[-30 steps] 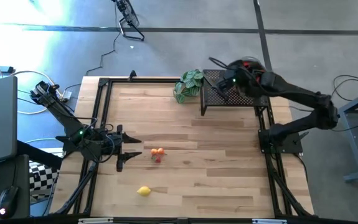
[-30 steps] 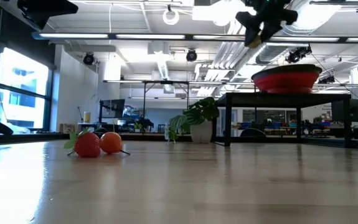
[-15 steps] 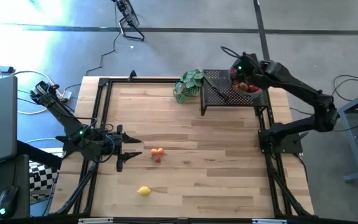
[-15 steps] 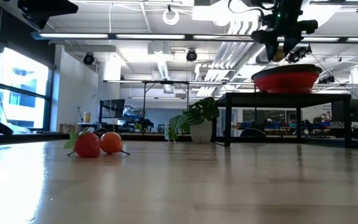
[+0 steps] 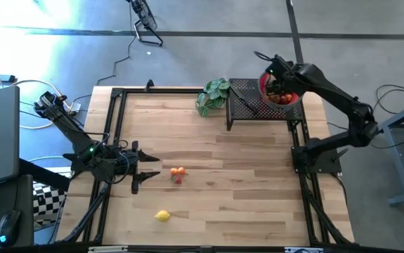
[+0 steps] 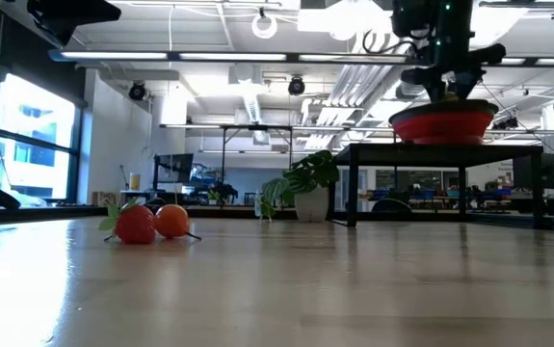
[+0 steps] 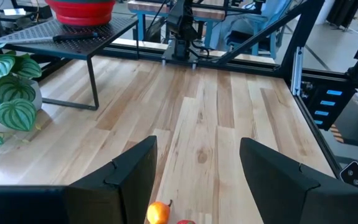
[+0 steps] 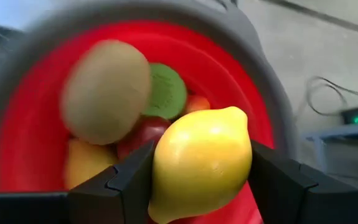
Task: Pick & Place Fruit
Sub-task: Put the yellow lemon into the red strainer bowl, then put the orange pear into the red strainer bowl
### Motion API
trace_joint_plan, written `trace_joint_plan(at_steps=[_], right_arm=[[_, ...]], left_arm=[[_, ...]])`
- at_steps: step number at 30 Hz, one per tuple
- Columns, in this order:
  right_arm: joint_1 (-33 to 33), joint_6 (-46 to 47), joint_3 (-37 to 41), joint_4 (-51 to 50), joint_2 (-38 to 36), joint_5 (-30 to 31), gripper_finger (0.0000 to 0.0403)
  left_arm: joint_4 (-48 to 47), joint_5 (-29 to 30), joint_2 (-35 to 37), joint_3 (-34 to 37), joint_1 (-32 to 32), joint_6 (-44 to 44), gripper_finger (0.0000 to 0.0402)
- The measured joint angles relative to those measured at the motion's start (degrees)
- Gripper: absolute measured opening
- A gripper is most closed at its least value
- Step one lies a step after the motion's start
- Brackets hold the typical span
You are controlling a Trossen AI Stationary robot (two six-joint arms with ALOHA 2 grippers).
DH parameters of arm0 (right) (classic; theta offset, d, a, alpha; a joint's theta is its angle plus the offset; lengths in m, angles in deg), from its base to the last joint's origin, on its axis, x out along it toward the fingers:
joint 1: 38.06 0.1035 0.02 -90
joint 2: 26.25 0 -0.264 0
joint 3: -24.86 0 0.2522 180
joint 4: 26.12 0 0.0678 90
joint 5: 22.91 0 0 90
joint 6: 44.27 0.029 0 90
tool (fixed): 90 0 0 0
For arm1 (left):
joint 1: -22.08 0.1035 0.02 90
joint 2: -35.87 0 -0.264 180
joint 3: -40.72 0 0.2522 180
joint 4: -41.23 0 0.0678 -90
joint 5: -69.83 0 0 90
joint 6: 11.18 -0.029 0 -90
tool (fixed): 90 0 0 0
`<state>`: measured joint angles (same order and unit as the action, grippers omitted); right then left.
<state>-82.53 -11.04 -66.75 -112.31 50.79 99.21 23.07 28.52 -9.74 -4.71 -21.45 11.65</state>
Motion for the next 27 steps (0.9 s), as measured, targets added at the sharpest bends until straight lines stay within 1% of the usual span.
trace_joint_plan(at_steps=[8,11,18,21,24,27], right_arm=[[-1.1,-0.1,0.0,-1.1,2.6,-1.0,0.0215],[-1.1,-2.3,0.0,-1.1,3.1,-0.9,0.022],[-1.1,-5.0,0.0,-1.0,3.2,0.0,0.0266],[-1.1,-6.5,0.0,-1.0,3.2,1.0,0.0278],[-0.9,-9.3,0.0,-1.1,3.1,0.9,0.0278],[-0.2,-11.2,0.0,-1.1,2.9,0.9,0.0267]], left_arm=[[0.0,0.0,0.0,0.0,0.0,0.0,0.0222],[0.0,0.0,0.0,0.0,0.0,0.0,0.0222],[0.0,0.0,0.0,0.0,0.0,0.0,0.0222],[0.0,0.0,0.0,0.0,0.0,0.0,0.0222],[0.0,0.0,0.0,0.0,0.0,0.0,0.0222],[0.0,0.0,0.0,0.0,0.0,0.0,0.0222]])
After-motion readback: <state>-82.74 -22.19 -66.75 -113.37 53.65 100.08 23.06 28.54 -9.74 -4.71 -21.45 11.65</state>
